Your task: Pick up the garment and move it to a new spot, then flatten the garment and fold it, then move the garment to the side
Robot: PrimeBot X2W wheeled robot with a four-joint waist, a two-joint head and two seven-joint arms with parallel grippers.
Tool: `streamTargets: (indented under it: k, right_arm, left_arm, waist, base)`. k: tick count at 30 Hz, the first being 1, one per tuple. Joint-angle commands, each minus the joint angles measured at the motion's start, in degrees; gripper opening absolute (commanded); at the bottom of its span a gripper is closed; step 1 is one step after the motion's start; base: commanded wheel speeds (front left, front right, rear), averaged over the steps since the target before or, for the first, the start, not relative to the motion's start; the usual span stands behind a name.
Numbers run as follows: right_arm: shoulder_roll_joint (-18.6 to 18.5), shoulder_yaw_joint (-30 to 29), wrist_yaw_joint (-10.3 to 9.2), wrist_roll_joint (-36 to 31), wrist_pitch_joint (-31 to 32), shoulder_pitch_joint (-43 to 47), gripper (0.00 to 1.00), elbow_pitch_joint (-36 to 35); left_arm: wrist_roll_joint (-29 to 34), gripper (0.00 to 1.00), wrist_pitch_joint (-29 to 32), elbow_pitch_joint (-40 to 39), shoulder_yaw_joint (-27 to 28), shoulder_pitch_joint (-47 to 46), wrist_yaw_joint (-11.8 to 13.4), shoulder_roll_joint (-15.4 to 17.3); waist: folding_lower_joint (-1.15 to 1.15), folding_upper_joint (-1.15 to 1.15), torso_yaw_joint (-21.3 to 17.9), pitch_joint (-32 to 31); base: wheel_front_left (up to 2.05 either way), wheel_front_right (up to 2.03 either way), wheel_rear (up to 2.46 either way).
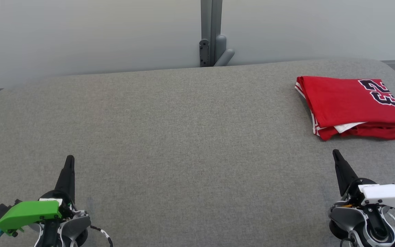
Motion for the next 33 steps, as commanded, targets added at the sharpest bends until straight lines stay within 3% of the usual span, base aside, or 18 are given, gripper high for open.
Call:
streamTargets:
  k: [1, 33]
  right_arm:
    - [-0.01, -0.18, 0.02, 0.08, 0.26, -0.57, 0.0, 0.16]
    - [0.39, -0.71, 0.02, -0.53, 0.68, -0.61, 0.0, 0.18]
  left_arm:
    - [-0.1, 0.0, 0.25, 0.13, 0.15, -0.77, -0.32, 0.02]
    - [-0.11, 0.0, 0.23, 0.11, 0.13, -0.71, -0.31, 0.03]
  waist:
    - [0.0, 0.16, 0.0, 0.0]
    - [0.0, 0.16, 0.0, 0.0]
  base:
    - [0.0, 0.0, 0.0]
    - [0.0, 0.0, 0.0]
